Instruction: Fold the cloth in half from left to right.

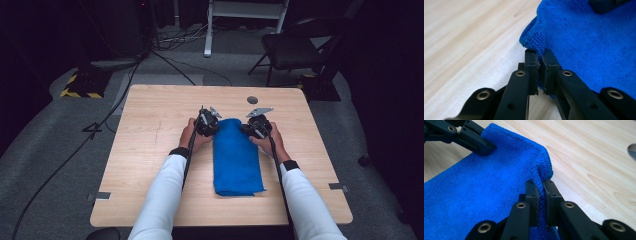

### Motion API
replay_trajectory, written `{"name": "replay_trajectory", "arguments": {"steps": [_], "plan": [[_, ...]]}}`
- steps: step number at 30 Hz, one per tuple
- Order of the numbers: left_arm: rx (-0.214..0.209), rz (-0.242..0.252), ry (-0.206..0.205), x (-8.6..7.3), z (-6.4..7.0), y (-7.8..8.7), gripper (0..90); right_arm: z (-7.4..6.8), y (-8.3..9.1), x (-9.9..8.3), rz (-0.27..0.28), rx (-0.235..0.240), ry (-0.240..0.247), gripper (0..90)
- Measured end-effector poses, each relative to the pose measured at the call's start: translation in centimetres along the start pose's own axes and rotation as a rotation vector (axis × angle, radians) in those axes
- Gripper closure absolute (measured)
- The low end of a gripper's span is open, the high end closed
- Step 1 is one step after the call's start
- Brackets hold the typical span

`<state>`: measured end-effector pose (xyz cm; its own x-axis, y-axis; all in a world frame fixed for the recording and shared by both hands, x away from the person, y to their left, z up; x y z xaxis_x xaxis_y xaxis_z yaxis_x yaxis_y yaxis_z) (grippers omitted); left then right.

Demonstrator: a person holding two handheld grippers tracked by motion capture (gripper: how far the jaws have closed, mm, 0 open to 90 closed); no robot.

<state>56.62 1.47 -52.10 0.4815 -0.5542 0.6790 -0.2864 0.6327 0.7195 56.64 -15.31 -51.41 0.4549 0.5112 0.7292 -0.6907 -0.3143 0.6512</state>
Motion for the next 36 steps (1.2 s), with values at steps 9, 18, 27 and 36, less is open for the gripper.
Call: {"name": "replay_trajectory", "arguments": {"steps": [9, 18, 27, 36], "plan": [[0.038, 0.02, -0.024, 1.3, -0.3, 1.1, 85.5, 0.4, 0.8, 1.1, 0.044, -0.003, -0.005, 84.7], [0.066, 0.055, -0.037, 2.5, 0.0, 1.6, 85.4, 1.1, 1.7, 2.1, 0.077, -0.02, 0.004, 84.9], [0.086, 0.064, -0.038, 3.3, -0.7, 1.9, 85.6, 1.3, 1.7, 2.8, 0.093, -0.042, 0.014, 85.2], [0.102, 0.08, -0.04, 4.0, -0.9, 2.3, 85.6, 1.8, 1.8, 3.8, 0.104, -0.062, 0.024, 85.3]]}}
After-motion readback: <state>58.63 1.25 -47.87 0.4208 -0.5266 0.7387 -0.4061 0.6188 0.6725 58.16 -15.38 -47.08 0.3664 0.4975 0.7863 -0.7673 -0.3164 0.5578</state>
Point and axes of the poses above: each handheld gripper's, and its own axes: y roughly backward along the jaws, x roughly out of its top, z roughly to its right, the point moved 6 cm from there along -y, roughly forward along the jaws, and after that the axes turned 14 degrees about -x, right-handed, at the moved point
